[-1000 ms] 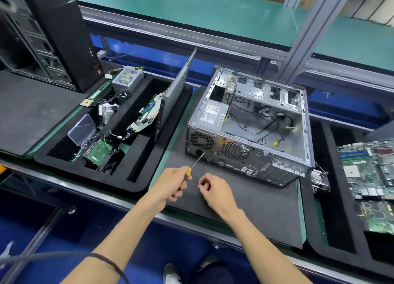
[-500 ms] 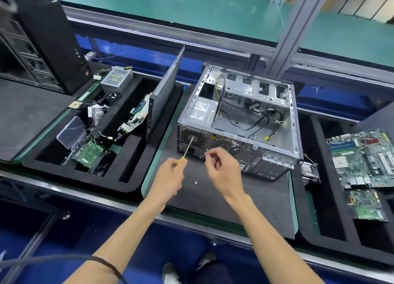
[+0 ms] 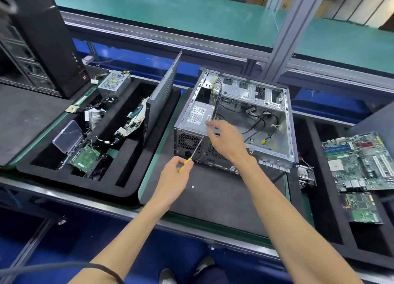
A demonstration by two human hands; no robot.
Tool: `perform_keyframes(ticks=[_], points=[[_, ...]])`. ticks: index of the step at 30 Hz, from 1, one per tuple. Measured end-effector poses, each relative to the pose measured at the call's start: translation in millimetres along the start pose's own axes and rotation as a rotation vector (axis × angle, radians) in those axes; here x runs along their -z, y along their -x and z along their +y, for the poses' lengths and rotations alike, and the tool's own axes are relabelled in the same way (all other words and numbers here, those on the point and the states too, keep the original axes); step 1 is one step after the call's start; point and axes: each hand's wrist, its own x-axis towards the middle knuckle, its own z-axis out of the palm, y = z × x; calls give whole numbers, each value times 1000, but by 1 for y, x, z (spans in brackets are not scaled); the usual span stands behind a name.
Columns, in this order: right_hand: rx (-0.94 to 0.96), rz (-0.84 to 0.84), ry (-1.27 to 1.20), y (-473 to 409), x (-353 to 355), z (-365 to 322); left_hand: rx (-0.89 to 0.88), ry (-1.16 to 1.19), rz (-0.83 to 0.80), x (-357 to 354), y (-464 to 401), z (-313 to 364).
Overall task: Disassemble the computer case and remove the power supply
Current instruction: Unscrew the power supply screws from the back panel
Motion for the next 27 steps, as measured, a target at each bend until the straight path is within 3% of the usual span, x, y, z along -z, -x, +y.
perform_keyframes(ticks=[16,23,25,27], points=[[-39,-25,125,-5,-9,9,56,4,37,-5,2,7],[-31,-11,190,-5,-12,9,-239,-503,282,-7,11,9],[-40,-11,202,-4,-14,8,-254,-569,297,-6,11,9],[-41,-4,208,-4,-15,8,-235,-490,280,-7,12,10]])
